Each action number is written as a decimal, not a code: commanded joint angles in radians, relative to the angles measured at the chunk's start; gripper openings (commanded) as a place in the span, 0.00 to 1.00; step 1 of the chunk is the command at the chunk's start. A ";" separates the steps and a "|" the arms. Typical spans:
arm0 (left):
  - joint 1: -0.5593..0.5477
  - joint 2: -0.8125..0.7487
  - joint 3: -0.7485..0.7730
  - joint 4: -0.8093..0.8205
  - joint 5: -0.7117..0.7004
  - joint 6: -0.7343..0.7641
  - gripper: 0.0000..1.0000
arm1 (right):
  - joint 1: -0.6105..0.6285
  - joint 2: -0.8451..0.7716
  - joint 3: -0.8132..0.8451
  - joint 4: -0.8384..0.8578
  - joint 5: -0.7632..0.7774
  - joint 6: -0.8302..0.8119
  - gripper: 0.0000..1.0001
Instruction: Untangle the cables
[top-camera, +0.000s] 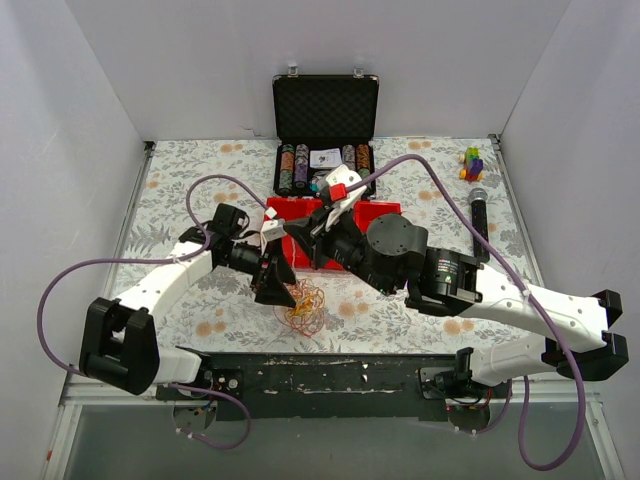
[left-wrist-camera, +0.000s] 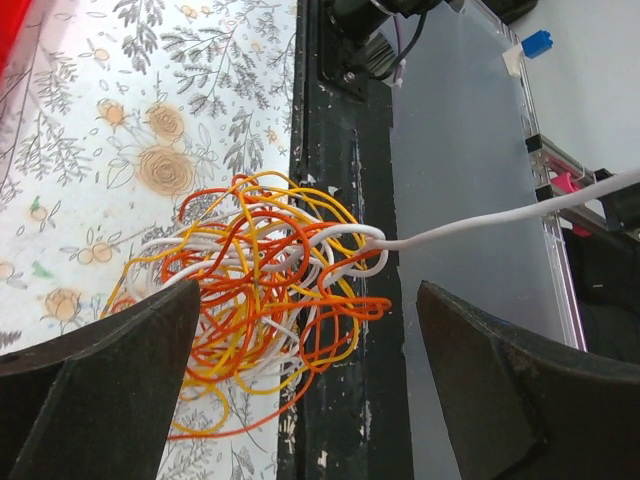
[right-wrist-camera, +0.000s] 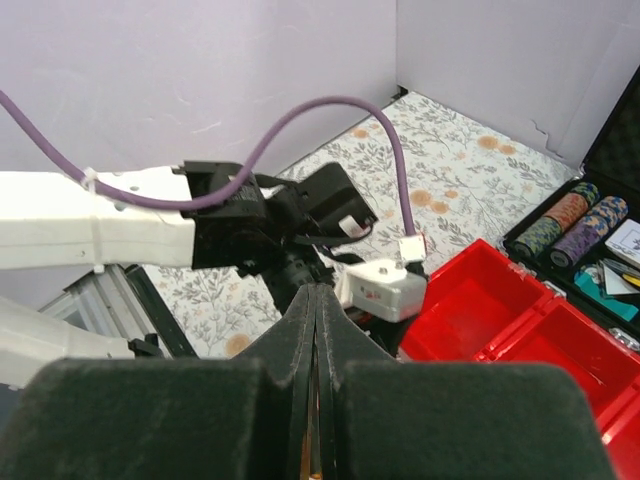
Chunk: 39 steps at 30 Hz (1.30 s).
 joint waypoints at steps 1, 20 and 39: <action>-0.047 0.000 -0.040 0.130 0.035 -0.041 0.90 | 0.002 0.004 0.079 0.108 -0.045 0.026 0.01; -0.015 0.008 -0.104 0.335 -0.454 -0.222 0.00 | 0.002 -0.084 0.177 0.079 -0.053 0.007 0.01; 0.573 0.023 -0.077 0.161 -0.644 -0.002 0.00 | 0.002 -0.422 0.134 0.076 0.260 -0.218 0.01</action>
